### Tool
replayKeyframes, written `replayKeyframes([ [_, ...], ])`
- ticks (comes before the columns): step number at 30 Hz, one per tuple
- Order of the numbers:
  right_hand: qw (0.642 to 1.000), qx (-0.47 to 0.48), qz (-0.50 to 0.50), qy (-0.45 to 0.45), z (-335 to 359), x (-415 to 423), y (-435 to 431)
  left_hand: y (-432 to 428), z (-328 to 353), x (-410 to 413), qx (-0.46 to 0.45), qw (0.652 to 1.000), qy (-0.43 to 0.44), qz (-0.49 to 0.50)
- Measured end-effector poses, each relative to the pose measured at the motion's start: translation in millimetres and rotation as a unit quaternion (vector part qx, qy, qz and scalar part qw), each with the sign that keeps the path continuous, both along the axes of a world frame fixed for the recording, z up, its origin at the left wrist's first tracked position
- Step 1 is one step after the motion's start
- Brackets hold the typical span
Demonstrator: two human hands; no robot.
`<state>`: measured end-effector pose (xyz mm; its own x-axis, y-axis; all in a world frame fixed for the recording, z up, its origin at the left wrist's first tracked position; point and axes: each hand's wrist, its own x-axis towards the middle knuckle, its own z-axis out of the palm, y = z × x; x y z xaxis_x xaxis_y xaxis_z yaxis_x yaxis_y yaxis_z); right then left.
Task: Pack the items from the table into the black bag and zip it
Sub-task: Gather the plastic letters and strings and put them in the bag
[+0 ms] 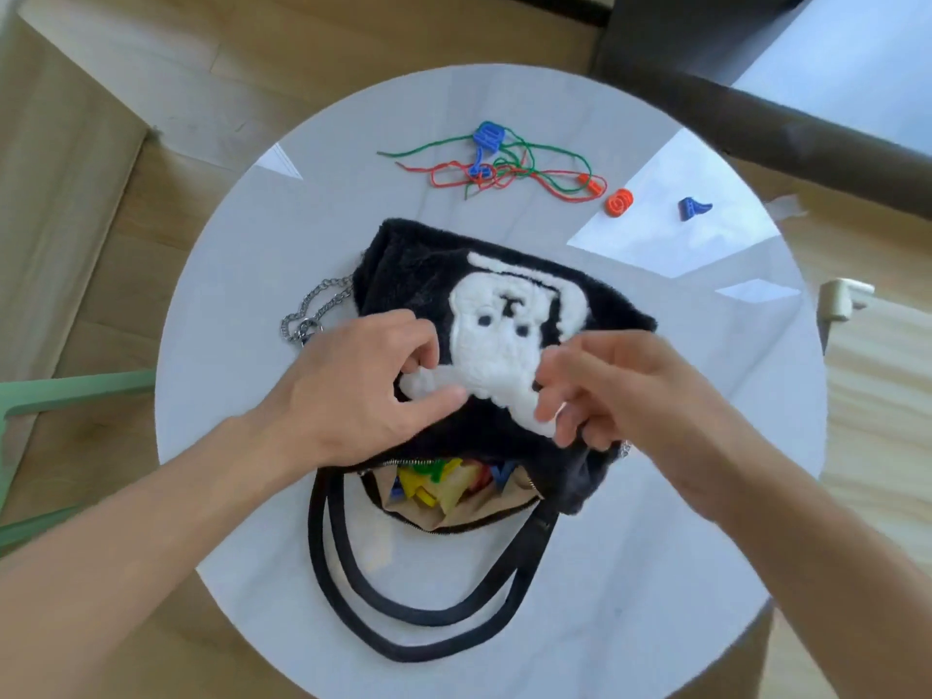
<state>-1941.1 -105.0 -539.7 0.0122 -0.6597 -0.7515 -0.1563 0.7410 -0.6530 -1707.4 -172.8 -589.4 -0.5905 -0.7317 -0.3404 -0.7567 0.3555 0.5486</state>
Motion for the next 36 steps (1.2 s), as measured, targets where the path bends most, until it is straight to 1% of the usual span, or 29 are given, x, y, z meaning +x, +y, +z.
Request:
replayKeyframes([
  [1,0.998,-0.031,-0.039,0.044,-5,-17,-17,-13,-1,-7,-0.005,0.999,0.020,0.025],
  [3,0.981,-0.075,-0.115,0.136,-24,-50,-53,-46,-8,-24,-0.027,0.995,0.055,0.084],
  [4,0.972,-0.083,-0.127,0.181,-37,-64,-72,-66,-16,-34,-0.041,0.991,0.061,0.110],
  [6,0.956,-0.072,-0.096,0.266,-62,-83,-103,-103,-35,-50,-0.062,0.988,0.032,0.137],
  [9,0.927,-0.050,0.018,0.372,-96,-102,-142,-155,-66,-75,-0.053,0.988,-0.069,0.125],
  [11,0.892,-0.028,0.095,0.440,-114,-115,-158,-178,-83,-89,-0.050,0.985,-0.134,0.099],
  [13,0.851,-0.005,0.128,0.510,-126,-135,-164,-195,-98,-99,-0.061,0.978,-0.186,0.077],
  [14,0.843,0.015,0.129,0.522,-131,-146,-162,-200,-104,-103,-0.064,0.974,-0.207,0.069],
  [16,0.848,0.074,0.125,0.510,-137,-166,-155,-210,-114,-106,-0.062,0.971,-0.224,0.063],
  [18,0.855,0.106,0.135,0.490,-145,-176,-149,-216,-120,-106,-0.048,0.977,-0.198,0.066],
  [19,0.861,0.095,0.131,0.482,-148,-179,-148,-219,-122,-108,-0.044,0.980,-0.183,0.062],
  [22,0.886,0.016,0.103,0.451,-157,-172,-154,-225,-124,-114,-0.046,0.986,-0.158,0.040],
  [24,0.890,-0.024,0.111,0.441,-162,-162,-162,-226,-124,-120,-0.042,0.990,-0.138,0.015],
  [27,0.890,-0.061,0.138,0.430,-166,-146,-177,-226,-121,-135,-0.038,0.992,-0.118,-0.017],
  [31,0.883,-0.092,0.188,0.420,-164,-132,-195,-227,-117,-150,-0.019,0.993,-0.112,-0.033],
  [36,0.873,-0.130,0.244,0.402,-163,-107,-210,-218,-119,-160,-0.023,0.995,-0.087,-0.046],
])
